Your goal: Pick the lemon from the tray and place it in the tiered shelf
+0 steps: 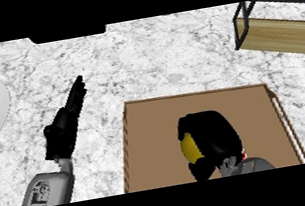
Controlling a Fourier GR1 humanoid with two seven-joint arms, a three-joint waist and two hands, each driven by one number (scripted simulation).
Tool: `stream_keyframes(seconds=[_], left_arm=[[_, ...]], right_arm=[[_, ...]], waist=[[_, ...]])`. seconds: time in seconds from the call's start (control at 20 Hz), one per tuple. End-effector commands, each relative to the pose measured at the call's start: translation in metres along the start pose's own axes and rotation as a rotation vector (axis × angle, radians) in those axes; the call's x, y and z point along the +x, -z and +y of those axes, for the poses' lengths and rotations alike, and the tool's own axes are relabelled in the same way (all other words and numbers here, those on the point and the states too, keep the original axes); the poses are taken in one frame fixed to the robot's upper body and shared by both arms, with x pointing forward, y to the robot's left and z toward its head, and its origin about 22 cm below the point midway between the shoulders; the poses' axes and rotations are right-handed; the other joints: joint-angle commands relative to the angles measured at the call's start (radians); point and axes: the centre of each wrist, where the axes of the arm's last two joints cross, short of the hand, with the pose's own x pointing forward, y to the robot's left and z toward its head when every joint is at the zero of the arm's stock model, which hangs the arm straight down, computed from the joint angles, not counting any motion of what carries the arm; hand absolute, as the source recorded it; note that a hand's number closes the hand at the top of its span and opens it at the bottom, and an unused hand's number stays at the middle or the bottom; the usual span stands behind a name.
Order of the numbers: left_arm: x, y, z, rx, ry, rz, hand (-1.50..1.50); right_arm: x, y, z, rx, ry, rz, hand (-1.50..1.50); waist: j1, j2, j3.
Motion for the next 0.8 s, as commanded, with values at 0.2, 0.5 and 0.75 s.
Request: stream_keyframes(seconds=[0.2, 0.5, 0.75], left_arm=[[-0.003, 0.008, -0.001, -0.003, 0.007, 0.002, 0.0], [0.011, 0.006, 0.003, -0.001, -0.002, -0.003, 0.0], [-0.01, -0.003, 0.01, -0.02, 0.005, 0.006, 0.0]], right_arm=[[0.0, 0.006, -0.007, -0.084, 0.081, 0.027, 1.5], [-0.009, 0.041, -0.041, -0.284, 0.253, 0.371, 1.5], [0.012, 0.027, -0.079, -0.517, 0.506, 0.251, 1.5]], waist=[[-0.003, 0.003, 0.0], [0.009, 0.004, 0.001], [0.011, 0.004, 0.001]])
